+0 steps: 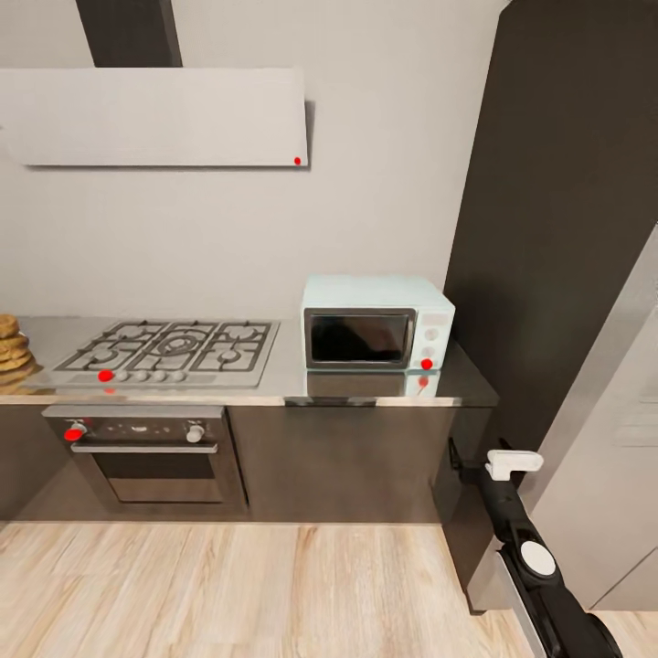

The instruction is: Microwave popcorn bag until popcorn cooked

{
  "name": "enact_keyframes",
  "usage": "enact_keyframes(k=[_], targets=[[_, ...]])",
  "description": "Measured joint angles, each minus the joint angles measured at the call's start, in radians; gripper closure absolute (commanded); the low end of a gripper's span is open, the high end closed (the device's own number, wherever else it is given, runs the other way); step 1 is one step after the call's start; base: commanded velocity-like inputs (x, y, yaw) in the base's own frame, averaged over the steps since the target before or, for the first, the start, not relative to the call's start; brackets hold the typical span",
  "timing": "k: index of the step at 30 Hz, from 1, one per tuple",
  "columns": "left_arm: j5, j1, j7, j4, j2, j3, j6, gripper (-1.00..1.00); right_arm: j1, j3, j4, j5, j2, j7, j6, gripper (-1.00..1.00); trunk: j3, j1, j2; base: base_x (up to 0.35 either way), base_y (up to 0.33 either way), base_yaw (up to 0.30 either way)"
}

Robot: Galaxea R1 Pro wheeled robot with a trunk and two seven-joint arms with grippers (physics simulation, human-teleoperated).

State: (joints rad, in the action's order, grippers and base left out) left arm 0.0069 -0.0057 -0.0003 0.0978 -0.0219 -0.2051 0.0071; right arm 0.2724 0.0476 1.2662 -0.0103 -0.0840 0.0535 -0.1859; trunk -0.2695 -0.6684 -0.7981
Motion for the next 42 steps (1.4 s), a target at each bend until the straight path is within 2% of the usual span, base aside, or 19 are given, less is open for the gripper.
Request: enact_keyframes(k=[9,17,28,30,34,42], targets=[[0.0,0.0,-0.001,0.0,-0.001,0.003,-0.001,-1.0,0.0,-0.003,0.0,0.001,0.0,-0.002,0.0,-1.0,0.0,0.0,0.0,0.05,0.0,0.0],[0.0,0.0,-0.001,0.0,-0.001,0.004,-0.008,-1.0,0.0,-0.048,0.004,0.001,0.0,-0.003,-0.009,-1.0,0.0,0.001,0.0,0.304,0.0,0.0],[0.0,0.0,-0.002,0.0,0.0,0.005,-0.005,-1.0,0.001,-0.054,0.132,0.002,0.001,-0.002,0.0,-1.0,0.0,0.0,0.0,0.087,0.0,0.0],[0.0,0.0,-0.002,0.0,0.0,0.004,-0.003,-1.0,0.001,-0.054,0.135,0.013,0.001,-0.001,0.0,-1.0,0.0,0.0,0.0,0.001,0.0,0.0],[0.0,0.0,-0.002,0.0,0.0,0.003,-0.007,-1.0,0.001,-0.055,0.137,0.078,0.002,0.001,0.001,-1.0,0.0,0.0,0.0,0.16,0.115,0.0],[0.0,0.0,-0.001,0.0,-0.001,0.002,-0.011,-1.0,0.001,-0.055,0.137,0.091,0.002,0.001,0.001,-1.0,0.0,0.001,0.0,0.281,0.163,0.0]])
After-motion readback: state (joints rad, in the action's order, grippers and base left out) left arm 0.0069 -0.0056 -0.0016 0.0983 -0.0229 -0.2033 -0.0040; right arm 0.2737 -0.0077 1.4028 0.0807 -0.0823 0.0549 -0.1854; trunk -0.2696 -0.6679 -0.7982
